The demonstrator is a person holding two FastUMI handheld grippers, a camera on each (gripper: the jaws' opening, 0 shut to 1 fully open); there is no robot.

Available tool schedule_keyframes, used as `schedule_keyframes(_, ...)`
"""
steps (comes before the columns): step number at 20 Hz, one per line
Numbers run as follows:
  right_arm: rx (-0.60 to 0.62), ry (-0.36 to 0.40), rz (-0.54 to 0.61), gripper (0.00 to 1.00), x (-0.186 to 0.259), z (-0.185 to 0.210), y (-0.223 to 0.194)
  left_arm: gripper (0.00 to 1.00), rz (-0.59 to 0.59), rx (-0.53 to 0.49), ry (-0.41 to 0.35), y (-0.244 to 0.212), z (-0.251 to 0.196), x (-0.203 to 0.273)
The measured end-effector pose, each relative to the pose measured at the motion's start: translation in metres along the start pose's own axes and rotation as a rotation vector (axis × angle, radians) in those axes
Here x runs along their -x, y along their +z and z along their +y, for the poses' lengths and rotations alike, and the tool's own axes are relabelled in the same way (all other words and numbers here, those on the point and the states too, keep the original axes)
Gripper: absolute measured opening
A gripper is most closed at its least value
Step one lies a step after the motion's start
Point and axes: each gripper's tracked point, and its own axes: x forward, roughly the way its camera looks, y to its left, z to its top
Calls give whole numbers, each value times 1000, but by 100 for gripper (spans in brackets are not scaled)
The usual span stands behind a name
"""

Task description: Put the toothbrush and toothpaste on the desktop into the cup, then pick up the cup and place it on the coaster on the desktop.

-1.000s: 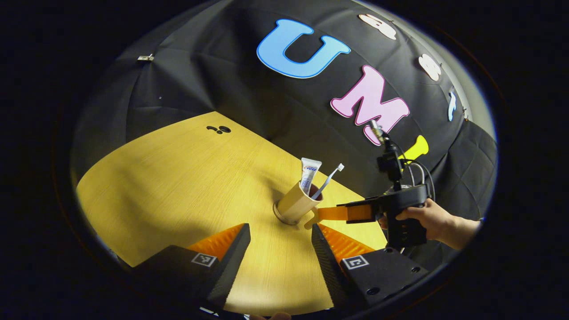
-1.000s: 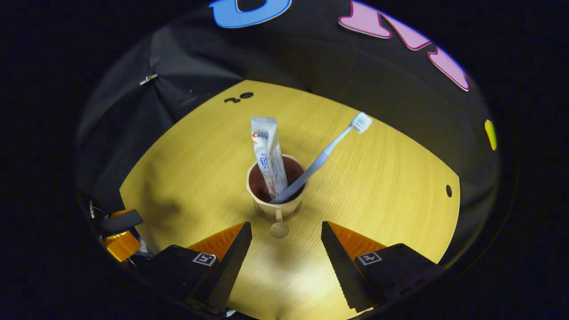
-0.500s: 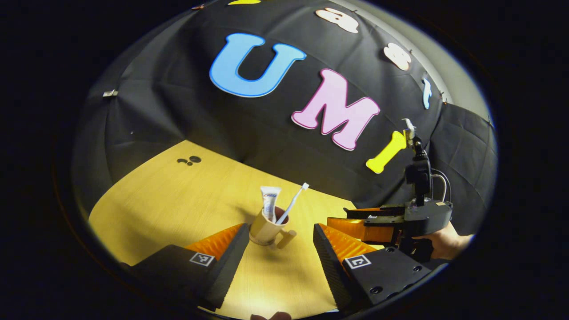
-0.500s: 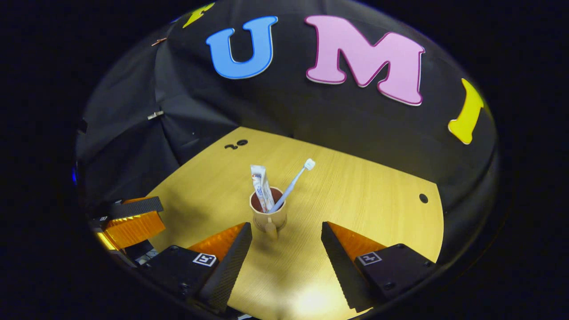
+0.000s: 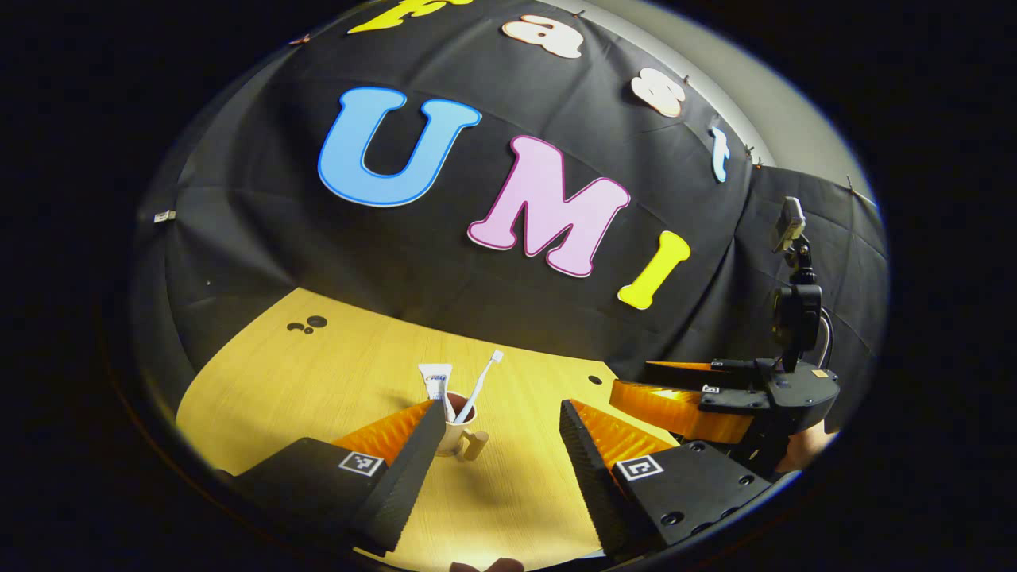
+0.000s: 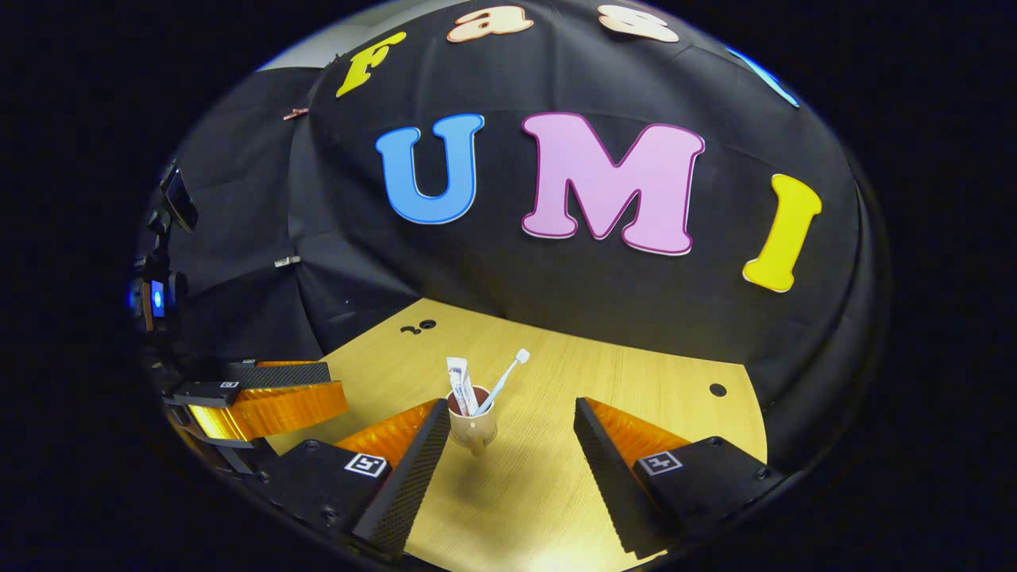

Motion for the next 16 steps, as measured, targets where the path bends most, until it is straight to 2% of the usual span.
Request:
schedule_keyframes(8, 9, -36, -107, 97, 37, -10, 12, 90, -4, -23, -40, 7, -8, 9)
schedule_keyframes(16, -2, -69, -127, 97, 42, -8, 13, 91, 2, -56, -68, 7, -14, 18)
